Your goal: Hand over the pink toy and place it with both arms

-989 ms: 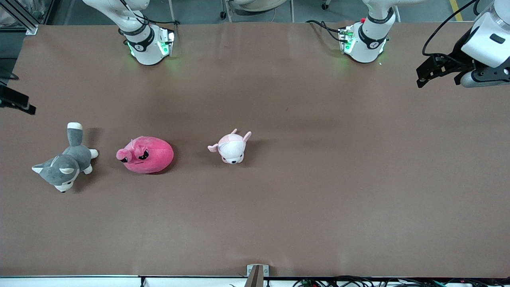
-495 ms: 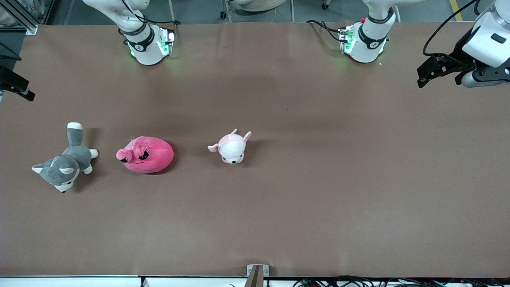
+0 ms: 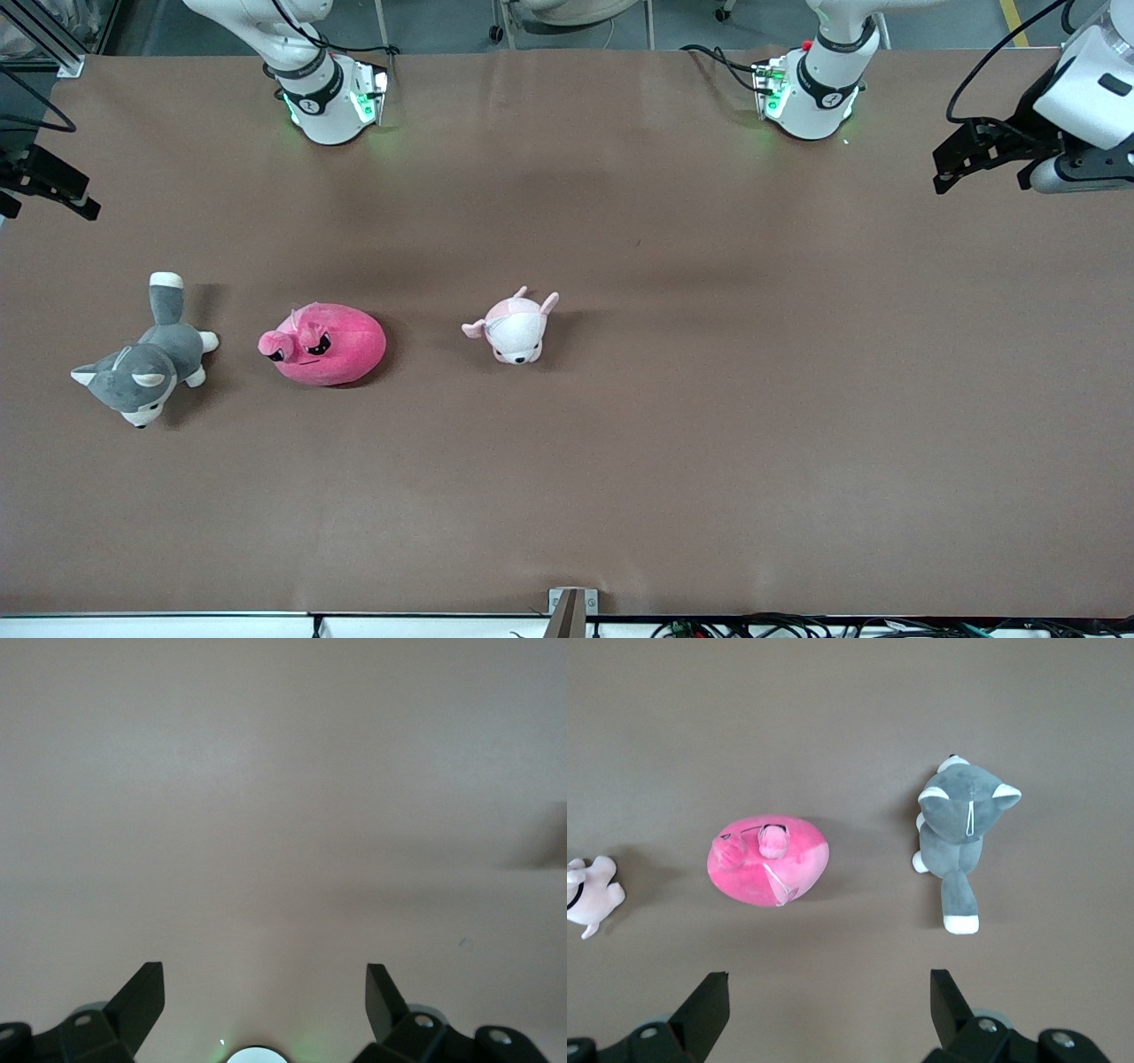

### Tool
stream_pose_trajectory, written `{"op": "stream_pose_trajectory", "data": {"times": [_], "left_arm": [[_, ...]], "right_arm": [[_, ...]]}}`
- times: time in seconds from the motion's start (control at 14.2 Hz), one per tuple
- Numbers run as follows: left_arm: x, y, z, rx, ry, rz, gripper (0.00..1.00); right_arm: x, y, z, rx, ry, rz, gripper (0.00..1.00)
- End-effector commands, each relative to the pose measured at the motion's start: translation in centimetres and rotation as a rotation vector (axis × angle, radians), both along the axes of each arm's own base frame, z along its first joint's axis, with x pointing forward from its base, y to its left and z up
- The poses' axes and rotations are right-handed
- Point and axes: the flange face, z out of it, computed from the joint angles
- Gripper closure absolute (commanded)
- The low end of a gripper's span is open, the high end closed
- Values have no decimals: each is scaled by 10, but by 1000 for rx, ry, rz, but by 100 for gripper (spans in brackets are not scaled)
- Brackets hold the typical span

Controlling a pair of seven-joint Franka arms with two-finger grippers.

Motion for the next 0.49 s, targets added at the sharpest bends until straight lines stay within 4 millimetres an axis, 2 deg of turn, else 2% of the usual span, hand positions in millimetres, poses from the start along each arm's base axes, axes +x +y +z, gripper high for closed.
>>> {"op": "stream_pose_trajectory", "data": {"times": [0.0, 0.42], "left_arm": [[2, 11, 9, 11, -10, -2, 0], [6, 11, 9, 9, -8, 1, 0]], "right_arm": [[-21, 1, -6, -22, -33, -14, 0], [-22, 3, -10, -43, -20, -4, 0]]}}
